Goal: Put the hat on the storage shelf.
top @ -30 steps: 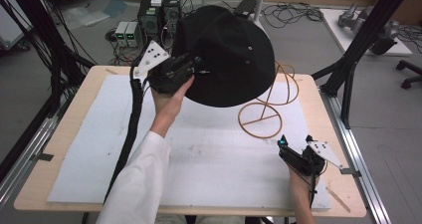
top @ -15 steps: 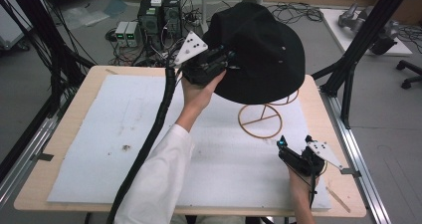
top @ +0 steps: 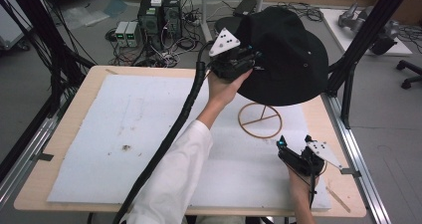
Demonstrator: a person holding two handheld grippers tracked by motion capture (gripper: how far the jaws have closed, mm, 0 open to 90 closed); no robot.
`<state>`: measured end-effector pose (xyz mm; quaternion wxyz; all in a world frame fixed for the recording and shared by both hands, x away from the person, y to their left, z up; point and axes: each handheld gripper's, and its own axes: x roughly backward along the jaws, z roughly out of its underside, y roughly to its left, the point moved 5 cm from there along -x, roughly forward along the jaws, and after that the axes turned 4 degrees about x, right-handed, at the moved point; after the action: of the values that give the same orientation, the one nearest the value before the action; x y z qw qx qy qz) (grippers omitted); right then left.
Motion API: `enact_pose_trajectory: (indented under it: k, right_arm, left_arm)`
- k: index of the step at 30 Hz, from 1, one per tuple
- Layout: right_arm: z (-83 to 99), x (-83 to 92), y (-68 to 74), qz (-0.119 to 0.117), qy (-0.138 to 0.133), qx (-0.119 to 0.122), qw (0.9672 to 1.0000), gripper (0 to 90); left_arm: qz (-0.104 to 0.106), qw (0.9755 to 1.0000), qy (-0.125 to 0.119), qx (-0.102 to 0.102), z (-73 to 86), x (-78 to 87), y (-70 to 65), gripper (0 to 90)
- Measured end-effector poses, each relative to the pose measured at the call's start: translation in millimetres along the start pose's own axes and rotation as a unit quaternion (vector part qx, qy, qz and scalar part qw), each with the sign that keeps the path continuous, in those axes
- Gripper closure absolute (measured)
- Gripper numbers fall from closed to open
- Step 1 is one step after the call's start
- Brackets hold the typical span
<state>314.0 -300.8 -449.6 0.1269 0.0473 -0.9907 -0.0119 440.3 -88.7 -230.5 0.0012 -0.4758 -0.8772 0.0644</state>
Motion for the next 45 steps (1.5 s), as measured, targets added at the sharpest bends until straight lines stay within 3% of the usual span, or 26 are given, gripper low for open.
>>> enact_pose_trajectory:
  k: [3, 4, 7, 11, 13, 15, 16, 17, 18, 23, 29, 34, 37, 39, 42, 45]
  right_arm:
    - [0.2, 1.4, -0.3, 0.001, 0.000, -0.003, 1.0000, 9.3]
    - [0.1, 1.3, -1.0, 0.001, -0.004, 0.000, 1.0000, 9.3]
    - [0.1, 1.4, -1.6, 0.002, -0.004, -0.003, 1.0000, 9.3]
    - [0.1, 2.1, -2.7, 0.002, -0.002, -0.004, 1.0000, 9.3]
    - [0.2, 2.3, -1.9, 0.001, -0.001, -0.004, 1.0000, 9.3]
    - [0.0, 2.8, -1.2, 0.001, -0.002, -0.006, 1.0000, 9.3]
    - [-0.2, 2.6, -1.3, 0.001, -0.005, -0.005, 1.0000, 9.3]
    - [-0.2, 2.6, -1.7, 0.001, -0.005, -0.005, 1.0000, 9.3]
    - [0.0, 2.7, -2.0, 0.001, -0.003, -0.004, 1.0000, 9.3]
    - [0.1, 1.4, -1.7, 0.002, -0.003, -0.005, 1.0000, 9.3]
    - [-0.1, 2.0, -1.5, 0.002, -0.003, -0.004, 1.0000, 9.3]
    - [0.0, 2.1, -1.6, 0.002, -0.003, -0.002, 1.0000, 9.3]
    - [0.0, 2.3, -1.8, 0.002, -0.002, -0.003, 1.0000, 9.3]
    - [0.0, 2.0, -2.8, 0.003, -0.002, -0.002, 1.0000, 9.3]
    - [0.0, 1.5, -2.0, 0.003, -0.003, -0.004, 1.0000, 9.3]
    - [-0.2, 2.3, -1.7, 0.003, -0.004, -0.001, 1.0000, 9.3]
  left_arm:
    - [0.006, 0.9999, 0.009, -0.002, 0.8, -7.8, -3.0, 85.6]
    - [0.012, 0.9994, 0.029, -0.014, -0.4, -16.6, -5.9, 85.6]
    - [0.012, 0.9988, 0.044, -0.017, -3.4, -22.2, -7.2, 85.6]
    - [0.015, 0.9986, 0.051, 0.003, -7.1, -30.6, -7.3, 85.6]
    - [0.007, 0.9982, 0.057, 0.016, -6.4, -34.3, -4.3, 85.6]
    - [0.001, 0.9973, 0.069, 0.026, -3.4, -37.4, -1.3, 85.6]
    - [-0.008, 0.9952, 0.093, 0.027, 1.8, -38.5, 1.6, 85.6]
    - [-0.008, 0.9952, 0.093, 0.027, 1.8, -38.5, 1.6, 85.6]
    - [-0.010, 0.9933, 0.111, 0.032, 5.2, -38.4, 3.6, 85.6]
    - [-0.010, 0.9898, 0.135, 0.045, 8.8, -36.4, 6.1, 85.3]
    - [-0.006, 0.9884, 0.144, 0.048, 15.4, -34.1, 6.1, 84.3]
    - [-0.007, 0.9849, 0.163, 0.059, 29.4, -35.9, 8.9, 82.5]
    - [-0.004, 0.9850, 0.157, 0.072, 32.3, -34.6, 10.3, 81.7]
    - [-0.007, 0.9851, 0.151, 0.082, 35.7, -31.4, 12.7, 74.8]
    - [-0.006, 0.9826, 0.159, 0.096, 44.0, -28.7, 15.6, 67.1]
    - [-0.005, 0.9829, 0.153, 0.101, 46.0, -27.7, 16.0, 58.9]
